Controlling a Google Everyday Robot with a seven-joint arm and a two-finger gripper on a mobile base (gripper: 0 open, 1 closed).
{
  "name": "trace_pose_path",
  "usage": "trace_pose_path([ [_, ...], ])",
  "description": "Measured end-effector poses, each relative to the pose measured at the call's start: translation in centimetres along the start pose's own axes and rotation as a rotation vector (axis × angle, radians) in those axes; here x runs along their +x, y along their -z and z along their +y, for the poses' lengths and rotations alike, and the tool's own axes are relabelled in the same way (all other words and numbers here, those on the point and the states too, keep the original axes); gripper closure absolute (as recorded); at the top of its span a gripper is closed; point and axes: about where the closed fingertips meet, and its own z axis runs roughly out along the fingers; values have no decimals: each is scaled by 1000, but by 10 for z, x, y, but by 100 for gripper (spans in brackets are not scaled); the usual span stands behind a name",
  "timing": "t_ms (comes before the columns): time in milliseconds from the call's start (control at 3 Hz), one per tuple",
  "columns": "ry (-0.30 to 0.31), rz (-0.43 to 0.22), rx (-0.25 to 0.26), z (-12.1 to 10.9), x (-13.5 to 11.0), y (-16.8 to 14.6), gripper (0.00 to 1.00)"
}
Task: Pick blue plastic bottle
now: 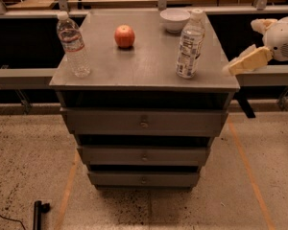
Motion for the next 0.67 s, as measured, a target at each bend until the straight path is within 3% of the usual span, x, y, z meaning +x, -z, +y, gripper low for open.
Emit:
trace_pose_path([
  [667, -20, -21, -6, -3, 2, -8, 0],
])
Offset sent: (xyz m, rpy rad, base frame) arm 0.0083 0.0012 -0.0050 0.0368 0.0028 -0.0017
